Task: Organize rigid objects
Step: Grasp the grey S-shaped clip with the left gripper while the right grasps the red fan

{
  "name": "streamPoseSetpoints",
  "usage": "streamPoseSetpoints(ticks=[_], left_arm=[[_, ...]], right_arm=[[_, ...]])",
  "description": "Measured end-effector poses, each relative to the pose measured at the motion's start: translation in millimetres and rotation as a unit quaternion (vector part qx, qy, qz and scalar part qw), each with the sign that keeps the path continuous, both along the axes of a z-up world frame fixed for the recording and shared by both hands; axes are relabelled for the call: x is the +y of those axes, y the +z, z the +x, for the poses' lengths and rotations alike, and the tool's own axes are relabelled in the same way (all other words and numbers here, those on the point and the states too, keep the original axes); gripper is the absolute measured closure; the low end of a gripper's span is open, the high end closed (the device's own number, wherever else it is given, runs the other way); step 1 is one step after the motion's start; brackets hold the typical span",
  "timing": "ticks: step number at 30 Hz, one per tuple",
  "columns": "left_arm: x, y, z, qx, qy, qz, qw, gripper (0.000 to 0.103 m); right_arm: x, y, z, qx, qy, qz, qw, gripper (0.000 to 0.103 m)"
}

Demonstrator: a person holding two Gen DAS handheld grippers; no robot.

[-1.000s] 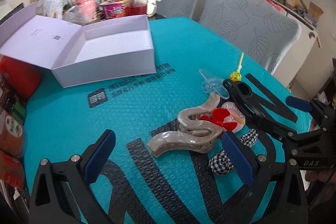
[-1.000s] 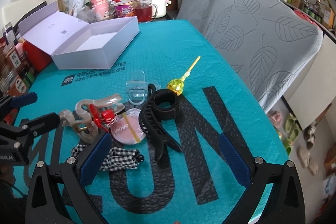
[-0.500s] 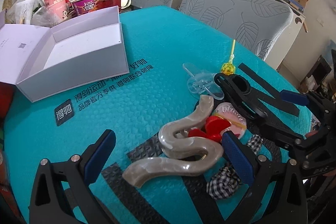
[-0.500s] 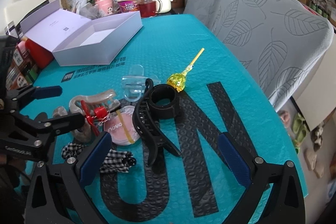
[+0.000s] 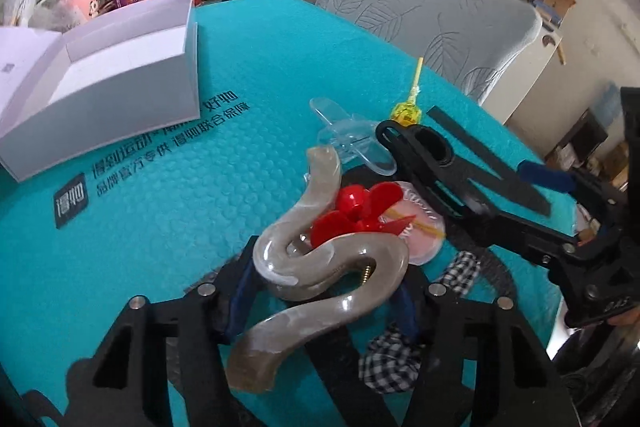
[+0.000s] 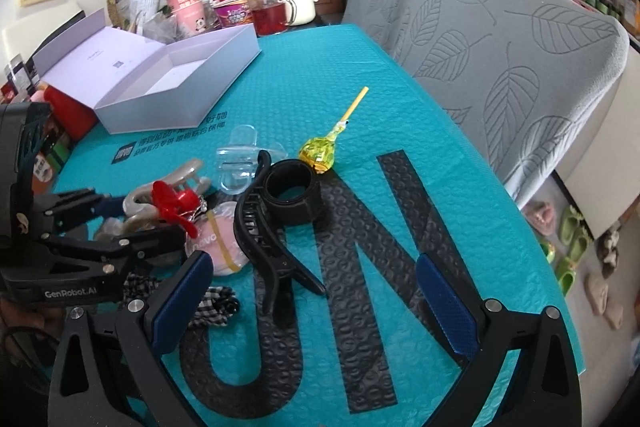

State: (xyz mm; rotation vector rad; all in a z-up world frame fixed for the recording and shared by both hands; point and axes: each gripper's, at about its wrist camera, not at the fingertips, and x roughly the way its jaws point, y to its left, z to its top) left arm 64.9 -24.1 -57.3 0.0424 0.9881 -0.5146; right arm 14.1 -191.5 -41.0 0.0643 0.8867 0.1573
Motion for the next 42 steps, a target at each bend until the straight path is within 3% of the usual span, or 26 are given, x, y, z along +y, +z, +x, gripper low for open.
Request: streamPoseSetpoints(ticks=[4, 9, 12, 29, 34, 39, 42], left_arm=[[1.9, 3.5, -15.4, -0.025, 0.009, 0.022, 0.9994, 0.048], [16.2, 13.6, -27.7, -0.038, 0.028, 0.005, 0.9989, 0.048], [22.8, 17.4, -34.1, -0.050, 0.041, 0.014, 0.9978, 0.048], [90.1, 14.6, -51.9, -0.049, 0.157, 0.008, 0.9863, 0.048], [98.8, 13.2, -58.0, -0.064, 0.175, 0.036, 0.9819, 0.048], [110.5, 6.0, -59.0, -0.048, 0.188, 0.018, 0.9808, 0.048], [114.8, 2.3, -58.4, -0.040, 0.194, 0.010, 0.9802, 0.048]], right_arm=[[0.7, 2.7, -3.3, -0.008, 0.000, 0.000, 1.000, 0.000], [7.5, 5.7, -4.8, -0.014, 0.014, 0.001, 1.000, 0.000], [16.0, 8.9, -4.4, -0.019, 0.029, 0.001, 0.999, 0.000], [81.9, 5.4, 10.3, -0.030, 0.118, -0.008, 0.993, 0.000], [102.5, 0.2, 10.2, -0.037, 0.150, -0.023, 0.988, 0.000], [115.3, -6.8, 13.5, -0.032, 0.170, -0.029, 0.984, 0.008], [117.1, -13.0, 18.7, -0.016, 0.169, -0.028, 0.985, 0.019]])
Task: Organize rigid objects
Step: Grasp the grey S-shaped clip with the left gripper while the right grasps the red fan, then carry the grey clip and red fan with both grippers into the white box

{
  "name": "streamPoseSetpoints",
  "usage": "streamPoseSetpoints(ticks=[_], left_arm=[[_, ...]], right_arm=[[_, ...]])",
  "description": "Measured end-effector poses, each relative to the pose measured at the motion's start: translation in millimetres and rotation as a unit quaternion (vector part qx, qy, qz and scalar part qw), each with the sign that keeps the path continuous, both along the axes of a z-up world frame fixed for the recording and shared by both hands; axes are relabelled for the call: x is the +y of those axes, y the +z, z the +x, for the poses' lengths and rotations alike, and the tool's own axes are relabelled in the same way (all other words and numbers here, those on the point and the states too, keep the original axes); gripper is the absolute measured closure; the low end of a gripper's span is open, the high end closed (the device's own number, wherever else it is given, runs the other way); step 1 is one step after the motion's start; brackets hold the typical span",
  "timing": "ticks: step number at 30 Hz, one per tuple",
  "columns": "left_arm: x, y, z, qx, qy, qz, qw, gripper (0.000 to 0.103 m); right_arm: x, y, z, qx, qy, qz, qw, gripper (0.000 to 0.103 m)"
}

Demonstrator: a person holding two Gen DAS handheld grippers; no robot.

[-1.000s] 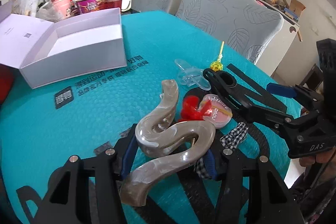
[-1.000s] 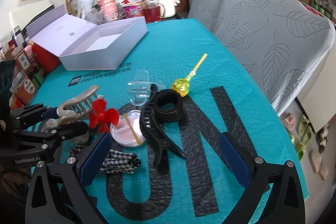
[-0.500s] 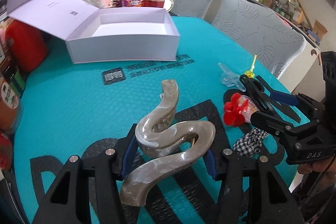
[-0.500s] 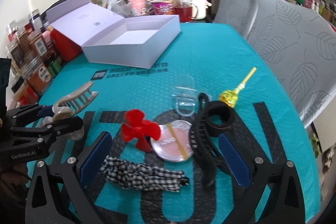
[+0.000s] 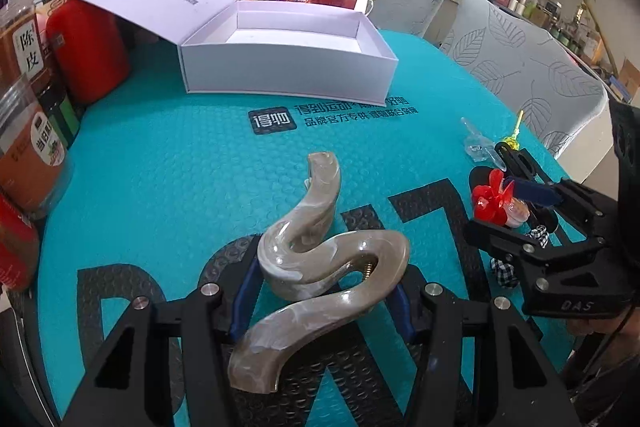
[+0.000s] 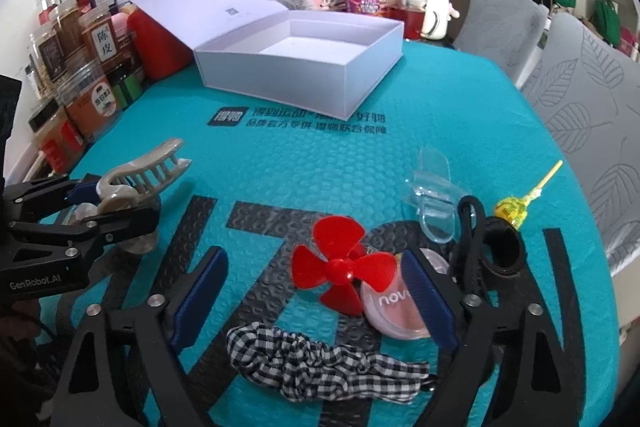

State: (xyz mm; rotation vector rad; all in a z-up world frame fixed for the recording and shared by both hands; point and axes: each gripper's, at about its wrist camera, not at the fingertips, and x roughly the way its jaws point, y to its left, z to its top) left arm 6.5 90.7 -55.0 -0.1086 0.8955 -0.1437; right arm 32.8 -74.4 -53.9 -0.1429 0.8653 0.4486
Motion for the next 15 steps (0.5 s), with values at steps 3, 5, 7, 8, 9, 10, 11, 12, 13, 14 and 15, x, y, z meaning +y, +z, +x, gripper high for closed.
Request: streamPoseSetpoints(ticks=[3, 5, 7, 8, 9, 10, 11, 12, 13, 14, 15], left_arm=[[3.4, -4.1, 0.8, 0.008, 0.005, -0.010, 0.9999, 0.048], [4.6, -6.7, 1.7, 0.012, 0.007, -0.013, 0.9998, 0.048], [5.5, -8.5, 2.4, 0.014, 0.008, -0.016, 0.9997, 0.048], [6.1, -8.7, 2.3, 0.013, 0.008, -0.018, 0.9997, 0.048], [6.5, -8.7, 2.3, 0.013, 0.008, -0.019, 0.9997, 0.048], [7.0, -8.6, 2.5, 0.014, 0.008, -0.021, 0.9996, 0.048], [7.4, -8.6, 2.5, 0.014, 0.009, -0.023, 0.9996, 0.048], [7.8, -8.6, 2.2, 0.014, 0.009, -0.024, 0.9996, 0.048], [8.1, -8.6, 1.3, 0.014, 0.009, -0.023, 0.9996, 0.048], [8.1, -8.6, 0.6, 0.014, 0.009, -0.021, 0.9996, 0.048], [8.5, -8.4, 0.0, 0.014, 0.009, -0.020, 0.9997, 0.048]], right_arm=[[0.4, -2.1, 1.5, -0.007, -0.009, -0.014, 1.000, 0.028], [2.4, -2.3, 1.8, -0.010, -0.012, -0.026, 1.000, 0.032], [3.9, -3.0, 0.3, -0.015, -0.012, -0.036, 0.999, 0.039], [4.2, -2.9, -0.2, -0.017, -0.010, -0.040, 0.999, 0.046], [4.7, -2.3, -0.8, -0.017, -0.007, -0.039, 0.999, 0.050], [4.0, -1.3, -0.7, -0.013, -0.004, -0.029, 0.999, 0.057], [3.7, -0.8, -0.6, -0.008, -0.003, -0.019, 1.000, 0.067], [4.2, -1.7, 0.3, -0.001, -0.003, -0.013, 1.000, 0.068], [4.3, -2.2, 1.0, 0.002, -0.004, -0.008, 1.000, 0.068], [4.9, -2.1, 0.8, 0.000, -0.004, -0.008, 1.000, 0.068], [5.9, -1.8, 0.4, -0.002, -0.004, -0.011, 1.000, 0.068]])
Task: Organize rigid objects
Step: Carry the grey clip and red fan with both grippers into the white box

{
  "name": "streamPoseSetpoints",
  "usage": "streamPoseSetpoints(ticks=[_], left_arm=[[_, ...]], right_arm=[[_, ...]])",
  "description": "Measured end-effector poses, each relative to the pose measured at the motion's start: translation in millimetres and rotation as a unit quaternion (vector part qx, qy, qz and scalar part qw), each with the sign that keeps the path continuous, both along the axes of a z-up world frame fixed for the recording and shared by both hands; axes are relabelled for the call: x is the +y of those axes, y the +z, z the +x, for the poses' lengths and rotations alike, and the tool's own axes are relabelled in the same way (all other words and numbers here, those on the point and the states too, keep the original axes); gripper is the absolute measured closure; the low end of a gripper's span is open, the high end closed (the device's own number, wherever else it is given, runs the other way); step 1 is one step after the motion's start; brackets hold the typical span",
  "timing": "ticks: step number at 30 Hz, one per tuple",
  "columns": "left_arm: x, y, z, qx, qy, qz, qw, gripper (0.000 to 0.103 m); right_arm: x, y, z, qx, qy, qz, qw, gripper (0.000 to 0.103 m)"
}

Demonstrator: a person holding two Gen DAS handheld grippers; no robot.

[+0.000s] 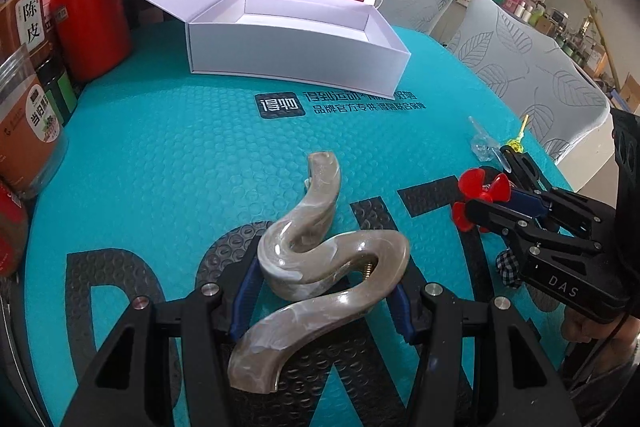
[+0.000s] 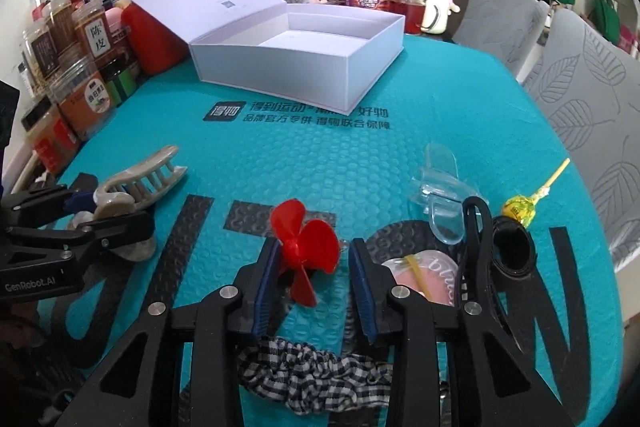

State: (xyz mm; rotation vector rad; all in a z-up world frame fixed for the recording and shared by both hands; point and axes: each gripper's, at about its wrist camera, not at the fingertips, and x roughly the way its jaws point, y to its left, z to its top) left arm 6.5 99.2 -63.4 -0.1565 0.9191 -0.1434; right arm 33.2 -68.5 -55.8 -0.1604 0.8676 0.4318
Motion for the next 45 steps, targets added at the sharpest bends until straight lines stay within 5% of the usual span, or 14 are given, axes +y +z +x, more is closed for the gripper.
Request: streamPoseSetpoints(ticks=[16, 45], left_arm=[[-2.1, 16.0, -12.7, -0.017, 0.001, 0.001, 0.9999, 0.048], [-1.4, 97.3, 4.0, -0.090, 0.003, 0.019, 0.9958, 0.048]], right_arm=[[-0.7, 14.1, -15.3, -0.021, 0.004, 0.013, 1.000, 0.070], [4.4, 71.4, -0.8, -0.048, 0.020, 0.042, 0.998, 0.069]])
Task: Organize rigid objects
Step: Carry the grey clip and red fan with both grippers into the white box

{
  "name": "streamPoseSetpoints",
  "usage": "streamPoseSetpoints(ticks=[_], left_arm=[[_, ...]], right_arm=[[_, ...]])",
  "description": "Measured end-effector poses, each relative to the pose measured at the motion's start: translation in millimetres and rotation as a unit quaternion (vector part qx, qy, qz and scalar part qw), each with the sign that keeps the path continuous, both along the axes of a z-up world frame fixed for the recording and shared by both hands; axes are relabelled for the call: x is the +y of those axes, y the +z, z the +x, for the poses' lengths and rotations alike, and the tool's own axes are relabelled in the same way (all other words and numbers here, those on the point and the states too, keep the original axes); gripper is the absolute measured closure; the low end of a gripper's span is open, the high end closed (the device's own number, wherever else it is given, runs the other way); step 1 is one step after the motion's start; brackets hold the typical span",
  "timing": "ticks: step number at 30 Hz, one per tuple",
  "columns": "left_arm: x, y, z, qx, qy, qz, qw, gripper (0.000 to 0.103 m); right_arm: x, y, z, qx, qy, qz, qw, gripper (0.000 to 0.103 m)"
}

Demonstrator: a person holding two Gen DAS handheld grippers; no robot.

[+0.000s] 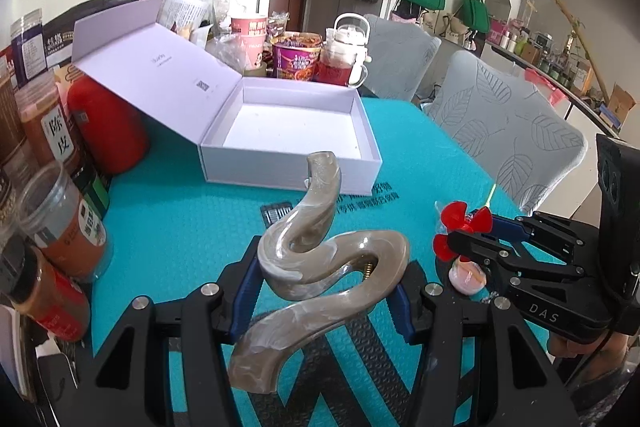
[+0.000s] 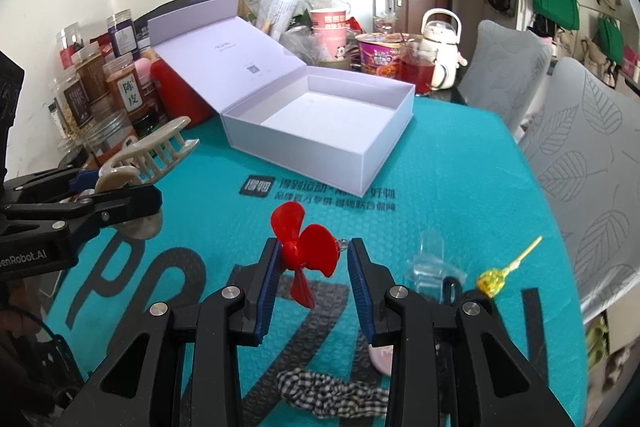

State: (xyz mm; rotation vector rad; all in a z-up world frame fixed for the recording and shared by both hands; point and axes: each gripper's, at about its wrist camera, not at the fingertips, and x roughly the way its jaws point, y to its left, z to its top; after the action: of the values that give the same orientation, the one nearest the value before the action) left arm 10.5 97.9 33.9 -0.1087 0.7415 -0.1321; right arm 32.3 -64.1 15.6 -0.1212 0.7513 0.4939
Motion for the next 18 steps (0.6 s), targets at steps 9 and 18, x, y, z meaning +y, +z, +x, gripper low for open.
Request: streamPoseSetpoints(ticks=[9, 18], left_arm=[[4.5, 21.5, 25.3, -0.020, 0.005, 0.009, 0.9998, 0.048], [6.5, 49.4, 57.8, -0.050, -0.006, 0.011, 0.9987, 0.048]], right_arm=[[4.3, 29.0, 19.1, -0.027, 0.010, -0.004, 1.000, 0.069], [13.2, 54.6, 49.5, -0.048, 0.043, 0.003, 0.998, 0.069]])
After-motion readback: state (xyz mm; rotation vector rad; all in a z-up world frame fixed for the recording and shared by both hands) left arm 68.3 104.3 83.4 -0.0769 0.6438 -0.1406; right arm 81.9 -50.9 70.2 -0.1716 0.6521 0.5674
